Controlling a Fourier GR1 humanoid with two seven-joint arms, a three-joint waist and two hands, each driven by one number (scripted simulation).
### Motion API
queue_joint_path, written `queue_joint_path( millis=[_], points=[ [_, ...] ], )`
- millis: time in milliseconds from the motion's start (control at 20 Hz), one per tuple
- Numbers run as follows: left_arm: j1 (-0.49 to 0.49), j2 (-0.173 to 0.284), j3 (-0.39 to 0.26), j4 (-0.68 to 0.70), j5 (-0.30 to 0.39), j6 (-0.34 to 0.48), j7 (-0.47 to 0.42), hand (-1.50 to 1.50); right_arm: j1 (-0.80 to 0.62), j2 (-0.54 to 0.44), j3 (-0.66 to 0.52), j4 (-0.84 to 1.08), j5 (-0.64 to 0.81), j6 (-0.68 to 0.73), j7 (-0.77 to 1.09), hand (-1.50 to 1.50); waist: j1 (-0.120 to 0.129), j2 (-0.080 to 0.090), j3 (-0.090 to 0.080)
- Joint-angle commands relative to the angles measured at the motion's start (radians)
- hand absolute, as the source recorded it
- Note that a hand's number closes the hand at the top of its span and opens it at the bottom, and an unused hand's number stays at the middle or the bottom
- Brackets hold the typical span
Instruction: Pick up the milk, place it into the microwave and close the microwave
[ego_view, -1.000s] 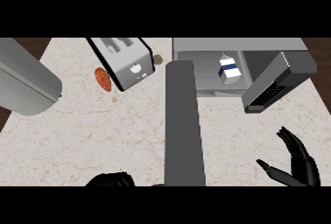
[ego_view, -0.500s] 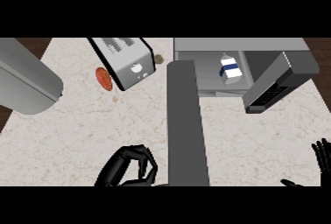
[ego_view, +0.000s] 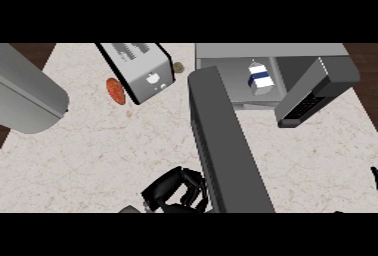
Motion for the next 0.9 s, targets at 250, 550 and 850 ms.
queue_joint_path(
  millis=[250, 550, 850],
  points=[
    [-0.168, -0.002, -0.354, 0.179, 0.152, 0.188, -0.003, 1.5, -0.033, -0.051, 0.006, -0.014, -0.033, 0.155, -0.064, -1.5, -0.013, 0.003, -0.001],
    [-0.252, -0.002, -0.45, 0.254, 0.318, 0.344, -0.149, 1.5, -0.018, -0.035, 0.06, -0.108, -0.043, 0.175, -0.044, -1.5, -0.054, 0.012, -0.004],
    [-0.341, -0.001, -0.515, 0.203, 0.442, 0.492, -0.096, -1.5, -0.036, -0.016, 0.11, -0.206, -0.05, 0.144, 0.0, -1.5, -0.1, 0.016, -0.006]
  ],
)
